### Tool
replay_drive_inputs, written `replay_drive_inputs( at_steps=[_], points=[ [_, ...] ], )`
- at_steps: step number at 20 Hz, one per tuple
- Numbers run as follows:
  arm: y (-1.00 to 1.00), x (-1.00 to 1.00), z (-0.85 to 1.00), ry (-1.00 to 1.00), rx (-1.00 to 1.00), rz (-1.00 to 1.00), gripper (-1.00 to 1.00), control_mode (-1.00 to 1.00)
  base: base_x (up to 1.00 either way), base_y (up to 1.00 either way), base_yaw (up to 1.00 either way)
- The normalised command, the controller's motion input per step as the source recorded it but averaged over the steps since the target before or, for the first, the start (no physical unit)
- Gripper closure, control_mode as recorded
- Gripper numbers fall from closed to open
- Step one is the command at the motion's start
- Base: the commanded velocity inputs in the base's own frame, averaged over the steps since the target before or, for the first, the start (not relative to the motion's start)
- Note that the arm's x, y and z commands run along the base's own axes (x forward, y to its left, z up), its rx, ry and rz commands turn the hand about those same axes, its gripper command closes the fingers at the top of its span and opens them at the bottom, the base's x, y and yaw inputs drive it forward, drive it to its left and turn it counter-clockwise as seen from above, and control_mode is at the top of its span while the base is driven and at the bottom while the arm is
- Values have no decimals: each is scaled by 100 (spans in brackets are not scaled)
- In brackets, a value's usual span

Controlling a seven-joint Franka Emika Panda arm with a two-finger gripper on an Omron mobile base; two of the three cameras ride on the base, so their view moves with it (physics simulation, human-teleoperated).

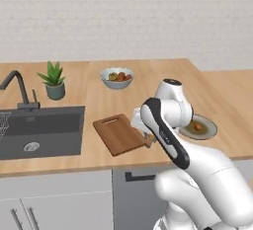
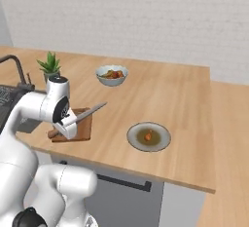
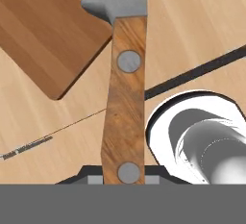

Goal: Pick up the knife from the drawer and place it on the cutting board. Then place the meat from the plate to the cutting board.

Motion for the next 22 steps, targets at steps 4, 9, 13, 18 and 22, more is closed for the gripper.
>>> replay_drive_inputs(
  at_steps=[4,9,13,18,22],
  points=[
    [0,0,0,0,0,0,100,100,46,13,-11],
    [0,0,0,0,0,0,100,100,67,14,-11],
    [0,0,0,0,0,0,100,100,73,31,-9],
    [13,28,-25,5,-1,2,100,-100,10,4,0],
    [8,19,-27,6,-3,20,100,-100,0,0,0]
  ],
)
